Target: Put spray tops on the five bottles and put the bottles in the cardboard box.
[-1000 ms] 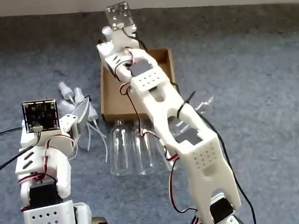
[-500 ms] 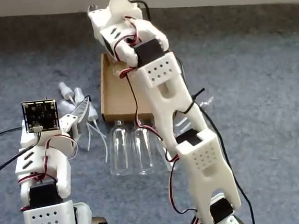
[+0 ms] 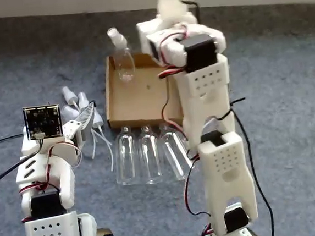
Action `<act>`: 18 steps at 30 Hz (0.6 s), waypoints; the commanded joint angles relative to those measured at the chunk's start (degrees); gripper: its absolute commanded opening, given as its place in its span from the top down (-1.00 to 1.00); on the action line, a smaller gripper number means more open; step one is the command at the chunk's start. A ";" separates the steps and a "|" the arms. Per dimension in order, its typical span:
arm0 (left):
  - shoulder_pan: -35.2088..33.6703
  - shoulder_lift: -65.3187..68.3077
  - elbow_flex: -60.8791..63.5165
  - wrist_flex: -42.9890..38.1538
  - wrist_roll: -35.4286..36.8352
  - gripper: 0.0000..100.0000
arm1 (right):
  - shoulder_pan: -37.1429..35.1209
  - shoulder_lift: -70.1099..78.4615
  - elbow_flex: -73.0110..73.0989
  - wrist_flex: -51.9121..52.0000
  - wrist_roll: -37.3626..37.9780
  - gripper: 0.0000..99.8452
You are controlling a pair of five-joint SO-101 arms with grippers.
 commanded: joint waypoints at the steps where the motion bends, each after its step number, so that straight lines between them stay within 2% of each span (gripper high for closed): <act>1: 0.84 -0.22 -0.13 -0.88 0.53 0.32 | 8.66 -5.85 4.62 2.33 -0.62 0.84; 6: 0.92 -0.22 -0.13 -0.88 0.53 0.32 | 15.78 -6.73 25.27 4.35 -6.59 0.84; 10: 0.92 -0.22 -0.13 -0.88 0.53 0.32 | 17.10 -6.64 36.44 4.26 -10.46 0.84; 18: 0.92 -0.22 0.84 -1.23 0.53 0.32 | 17.89 -7.08 41.71 4.53 -11.43 0.69</act>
